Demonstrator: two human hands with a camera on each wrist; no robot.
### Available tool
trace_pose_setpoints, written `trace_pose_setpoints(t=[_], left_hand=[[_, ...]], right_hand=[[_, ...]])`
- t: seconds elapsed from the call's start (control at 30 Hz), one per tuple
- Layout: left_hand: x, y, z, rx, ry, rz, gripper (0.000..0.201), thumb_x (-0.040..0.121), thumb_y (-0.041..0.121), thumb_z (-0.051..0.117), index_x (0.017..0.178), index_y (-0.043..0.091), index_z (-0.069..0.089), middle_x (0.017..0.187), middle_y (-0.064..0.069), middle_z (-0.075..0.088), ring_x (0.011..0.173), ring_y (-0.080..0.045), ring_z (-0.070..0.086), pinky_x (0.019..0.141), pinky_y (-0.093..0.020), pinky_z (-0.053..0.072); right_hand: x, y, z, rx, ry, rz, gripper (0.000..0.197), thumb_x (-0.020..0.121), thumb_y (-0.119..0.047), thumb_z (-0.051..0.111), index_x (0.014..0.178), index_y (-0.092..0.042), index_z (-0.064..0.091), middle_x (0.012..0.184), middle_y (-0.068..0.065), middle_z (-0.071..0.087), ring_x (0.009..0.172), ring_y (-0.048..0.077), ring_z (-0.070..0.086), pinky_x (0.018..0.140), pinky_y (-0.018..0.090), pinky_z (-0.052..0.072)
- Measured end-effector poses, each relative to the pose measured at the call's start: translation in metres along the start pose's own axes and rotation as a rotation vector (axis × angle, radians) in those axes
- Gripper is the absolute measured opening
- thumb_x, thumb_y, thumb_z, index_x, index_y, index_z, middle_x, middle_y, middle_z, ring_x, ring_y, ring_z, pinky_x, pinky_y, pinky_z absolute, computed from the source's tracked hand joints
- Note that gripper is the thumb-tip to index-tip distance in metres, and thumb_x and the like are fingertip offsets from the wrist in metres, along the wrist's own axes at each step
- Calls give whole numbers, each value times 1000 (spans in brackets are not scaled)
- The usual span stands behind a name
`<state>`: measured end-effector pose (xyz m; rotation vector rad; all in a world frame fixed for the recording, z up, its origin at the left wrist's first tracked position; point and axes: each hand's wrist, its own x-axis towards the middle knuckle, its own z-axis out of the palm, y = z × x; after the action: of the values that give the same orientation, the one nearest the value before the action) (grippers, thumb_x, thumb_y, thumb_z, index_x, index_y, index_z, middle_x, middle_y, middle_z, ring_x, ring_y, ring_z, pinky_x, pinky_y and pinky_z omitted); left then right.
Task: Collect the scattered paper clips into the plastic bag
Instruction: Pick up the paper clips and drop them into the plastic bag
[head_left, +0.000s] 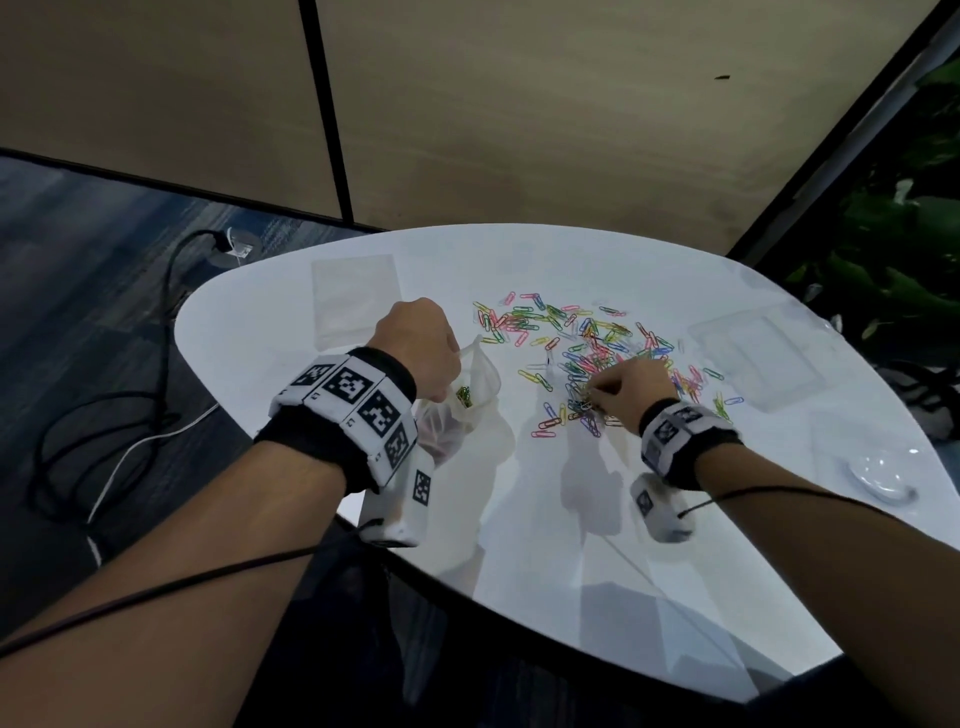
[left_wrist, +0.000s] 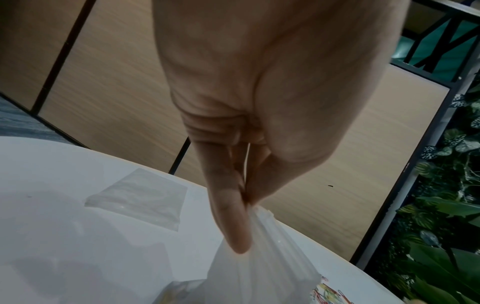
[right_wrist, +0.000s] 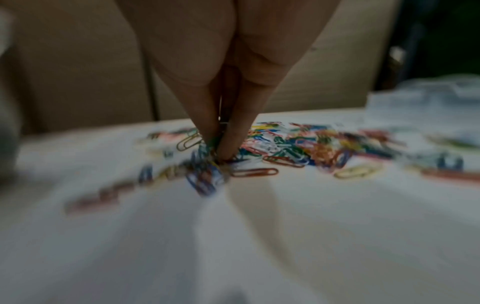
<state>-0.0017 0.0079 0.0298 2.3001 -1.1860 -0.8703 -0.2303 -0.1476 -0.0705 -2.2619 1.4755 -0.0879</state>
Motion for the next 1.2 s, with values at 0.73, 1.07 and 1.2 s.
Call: trace_pose_setpoints(t=[0.73, 1.07, 1.2], left_hand=[[-1, 19, 17, -87, -66, 24, 22, 89, -2, 56, 97, 7, 75, 75, -14, 77, 63, -20, 77, 75, -35, 64], [2, 13, 10, -62, -25, 10, 21, 93, 2, 56, 97, 6, 76, 69, -7, 72, 63, -21, 76, 77, -38, 64], [1, 6, 6, -67, -26, -7, 21, 94, 3, 55, 100, 5, 75, 71, -9, 74, 65, -22, 77, 78, -39, 64]], right_hand=[[-51, -108, -13, 699, -257, -40, 11, 81, -2, 69, 87, -9, 74, 72, 12, 74, 58, 16, 70, 68, 30, 60], [-39, -87, -14, 464, -44, -380, 32, 89, 1, 49, 98, -12, 76, 101, 3, 75, 91, 15, 70, 85, 33, 58], [-49, -43, 17, -287, -317, -616, 44, 99, -23, 45, 142, -17, 47, 151, 5, 41, 136, 22, 42, 111, 42, 37]])
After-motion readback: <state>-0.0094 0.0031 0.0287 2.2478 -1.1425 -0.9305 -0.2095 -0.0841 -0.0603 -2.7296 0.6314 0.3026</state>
